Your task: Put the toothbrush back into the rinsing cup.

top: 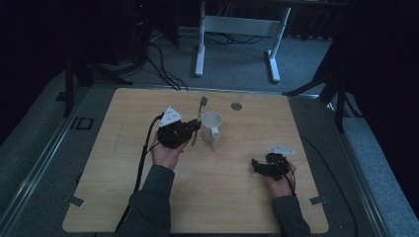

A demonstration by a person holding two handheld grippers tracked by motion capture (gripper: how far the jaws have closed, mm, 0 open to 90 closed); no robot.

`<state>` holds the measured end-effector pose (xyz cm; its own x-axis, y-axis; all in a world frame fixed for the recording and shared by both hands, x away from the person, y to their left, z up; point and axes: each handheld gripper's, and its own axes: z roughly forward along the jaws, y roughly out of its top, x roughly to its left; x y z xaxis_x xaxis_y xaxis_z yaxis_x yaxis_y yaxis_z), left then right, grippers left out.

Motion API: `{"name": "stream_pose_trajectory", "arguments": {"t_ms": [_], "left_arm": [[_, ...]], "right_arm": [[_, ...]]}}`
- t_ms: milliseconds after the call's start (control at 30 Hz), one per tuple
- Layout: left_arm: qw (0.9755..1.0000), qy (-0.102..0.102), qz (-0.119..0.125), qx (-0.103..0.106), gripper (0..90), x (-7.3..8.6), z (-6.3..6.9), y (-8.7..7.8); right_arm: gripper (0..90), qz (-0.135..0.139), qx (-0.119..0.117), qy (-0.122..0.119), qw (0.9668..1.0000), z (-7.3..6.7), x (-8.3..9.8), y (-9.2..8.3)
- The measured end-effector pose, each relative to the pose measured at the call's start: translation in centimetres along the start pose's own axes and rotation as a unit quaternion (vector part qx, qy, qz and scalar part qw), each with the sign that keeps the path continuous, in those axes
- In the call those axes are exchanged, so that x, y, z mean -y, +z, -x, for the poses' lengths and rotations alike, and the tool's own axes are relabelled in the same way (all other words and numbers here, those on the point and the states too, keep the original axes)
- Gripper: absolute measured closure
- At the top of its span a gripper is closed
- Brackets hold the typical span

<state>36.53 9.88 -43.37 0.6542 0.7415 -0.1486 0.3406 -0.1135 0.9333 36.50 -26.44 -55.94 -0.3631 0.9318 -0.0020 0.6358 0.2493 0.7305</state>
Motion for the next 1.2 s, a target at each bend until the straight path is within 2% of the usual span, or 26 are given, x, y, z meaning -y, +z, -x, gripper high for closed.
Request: {"name": "stream_pose_trajectory", "arguments": {"t_ms": [333,633,933,1200], "left_arm": [[0.9999,-0.007,0.010,0.001,82.6,-0.3,-0.1,0.6],[0.9998,0.009,0.016,0.000,82.5,-1.2,0.1,1.0],[0.9997,-0.001,0.024,0.000,82.5,-1.5,-0.4,1.4],[0.9994,-0.002,0.033,0.004,82.5,-2.0,-0.3,2.1]], "right_arm": [[22.3,0.000,0.000,-0.001,1.0000,0.0,0.0,0.0],[22.3,0.000,0.000,0.000,1.0000,0.0,0.0,0.0],[22.3,0.000,-0.001,-0.001,1.0000,0.0,0.0,0.0],[22.3,0.000,-0.001,-0.001,1.0000,0.0,0.0,0.0]]}}
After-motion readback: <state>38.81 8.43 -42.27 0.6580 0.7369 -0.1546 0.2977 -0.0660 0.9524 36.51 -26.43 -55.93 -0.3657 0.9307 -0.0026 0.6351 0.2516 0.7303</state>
